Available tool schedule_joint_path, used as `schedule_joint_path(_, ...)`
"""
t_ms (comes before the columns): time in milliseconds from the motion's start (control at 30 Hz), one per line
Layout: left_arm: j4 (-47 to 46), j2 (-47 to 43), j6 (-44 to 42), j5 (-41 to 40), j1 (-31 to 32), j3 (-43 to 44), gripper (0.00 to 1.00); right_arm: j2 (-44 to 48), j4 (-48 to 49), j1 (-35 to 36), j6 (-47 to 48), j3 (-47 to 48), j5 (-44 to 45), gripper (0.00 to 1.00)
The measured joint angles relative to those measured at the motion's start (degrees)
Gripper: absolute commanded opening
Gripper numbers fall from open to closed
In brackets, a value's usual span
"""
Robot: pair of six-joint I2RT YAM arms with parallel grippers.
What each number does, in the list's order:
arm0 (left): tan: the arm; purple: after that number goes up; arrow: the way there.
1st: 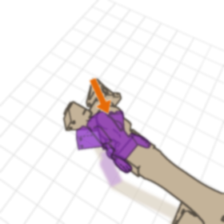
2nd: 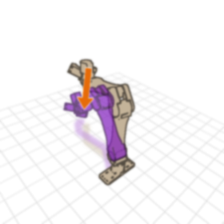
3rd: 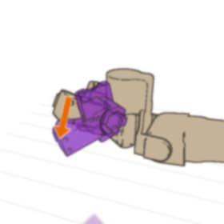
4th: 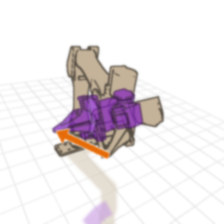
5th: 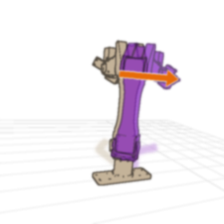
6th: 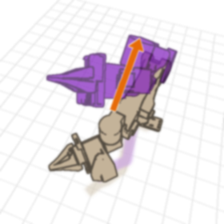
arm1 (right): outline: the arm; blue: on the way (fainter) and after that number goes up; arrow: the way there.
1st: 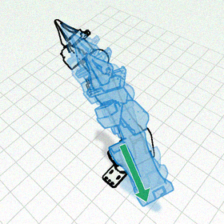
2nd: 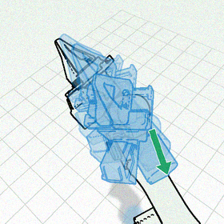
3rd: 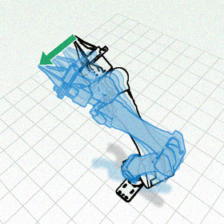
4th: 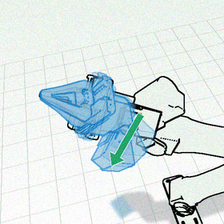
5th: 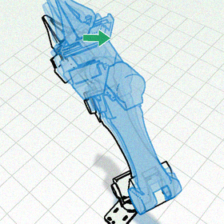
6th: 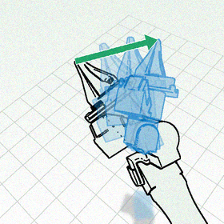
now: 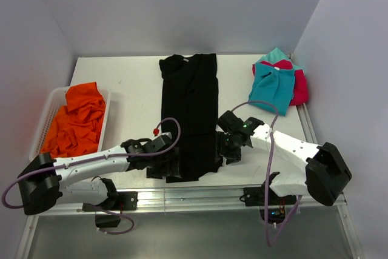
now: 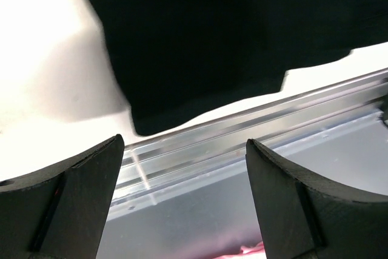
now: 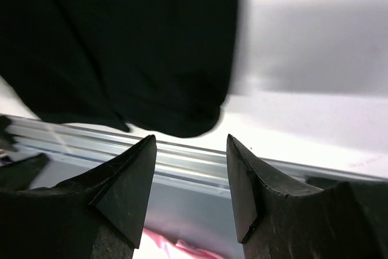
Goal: Fold and stack the t-shirts
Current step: Fold the tshirt
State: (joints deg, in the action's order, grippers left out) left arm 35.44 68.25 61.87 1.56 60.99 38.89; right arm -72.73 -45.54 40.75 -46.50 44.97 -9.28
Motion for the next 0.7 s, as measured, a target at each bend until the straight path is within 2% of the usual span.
schedule_joint_path(267, -0.7, -0.5, 1.9, -1.0, 0.6, -4.7, 0.88, -0.4, 0.7, 0.3, -1.0, -3.1, 0.4, 0.57)
schedule_joint_path(500, -2.3, -0.4, 3.3, -2.7, 0.7, -5.0, 0.88, -5.7, 4.3, 0.3, -1.0, -3.3, 0.3, 0.52)
schedule_joint_path(600, -2.4, 0.3, 3.7, -3.4, 0.7, -5.0, 0.88, -6.6, 5.2, 0.5, -1.0, -3.3, 0.2, 0.39)
schedule_joint_path(633, -2.4, 0.7, 3.8, -3.5, 0.7, -5.0, 0.88, -6.8, 5.4, 0.5, -0.9, -3.3, 0.2, 0.25)
schedule_joint_path(700, -2.9, 1.4, 3.8, -3.8, 0.7, -5.0, 0.87, -7.1, 5.9, 0.7, -1.0, -3.3, 0.1, 0.15)
